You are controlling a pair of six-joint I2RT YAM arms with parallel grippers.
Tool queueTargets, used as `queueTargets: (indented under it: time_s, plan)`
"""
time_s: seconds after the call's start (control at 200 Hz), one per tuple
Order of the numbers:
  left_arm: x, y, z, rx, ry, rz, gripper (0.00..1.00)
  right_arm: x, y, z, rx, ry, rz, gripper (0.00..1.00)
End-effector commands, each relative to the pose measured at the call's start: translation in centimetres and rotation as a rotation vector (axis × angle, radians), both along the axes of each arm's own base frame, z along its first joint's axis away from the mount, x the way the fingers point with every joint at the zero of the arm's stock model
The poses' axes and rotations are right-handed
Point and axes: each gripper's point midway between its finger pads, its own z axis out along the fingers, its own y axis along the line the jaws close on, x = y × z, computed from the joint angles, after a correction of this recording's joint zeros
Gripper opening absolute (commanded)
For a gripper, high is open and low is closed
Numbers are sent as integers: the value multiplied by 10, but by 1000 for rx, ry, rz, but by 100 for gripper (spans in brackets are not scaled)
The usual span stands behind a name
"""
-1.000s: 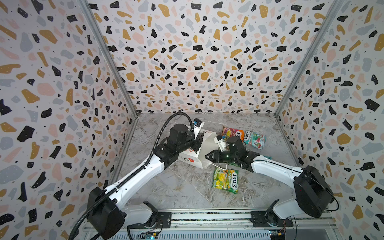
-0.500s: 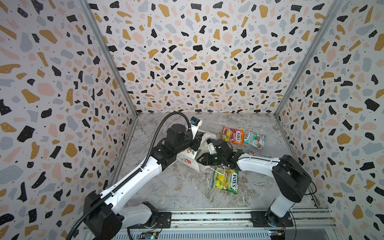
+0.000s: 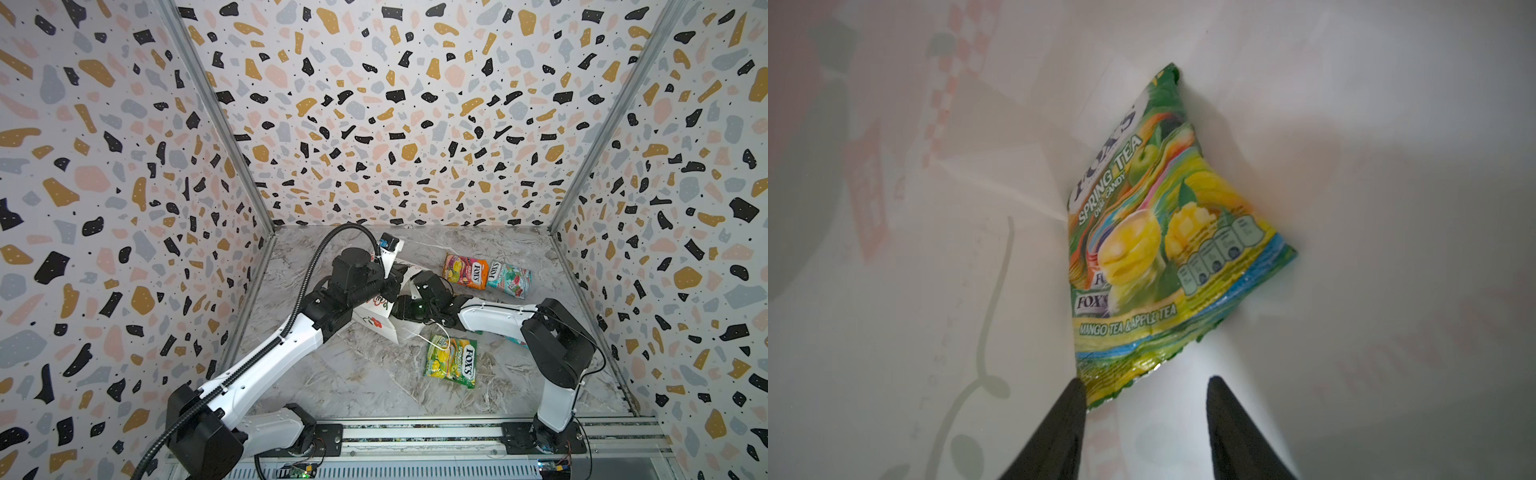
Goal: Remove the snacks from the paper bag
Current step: 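Move the right gripper back into the bag opening and lower inside, then grasp the last green Spring Tea packet inside the bag with the right gripper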
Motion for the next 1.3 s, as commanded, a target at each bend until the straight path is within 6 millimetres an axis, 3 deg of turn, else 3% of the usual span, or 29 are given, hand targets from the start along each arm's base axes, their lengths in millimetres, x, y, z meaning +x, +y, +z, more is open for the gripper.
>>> queueTargets:
  time_s: [0.0,0.245,0.666,0.776,1.001,1.297]
  plan:
    - [0,-4,26,-60,-51,-12,0,7,1,6,-33,0,-51,50]
    - [2,-8,33,-77,-58,-21,0,14,5,-7,-72,22,-77,51]
    - [1,-17,47,-98,-72,-66,0,31,33,-14,-3,62,-80,51]
    - [1,-17,48,-98,-77,-69,0,35,39,-7,67,55,-91,42]
    - [12,0,38,-20,-111,32,0,35,42,17,143,-9,-76,0]
    - [34,33,12,110,-164,231,0,26,33,41,151,-87,-28,0]
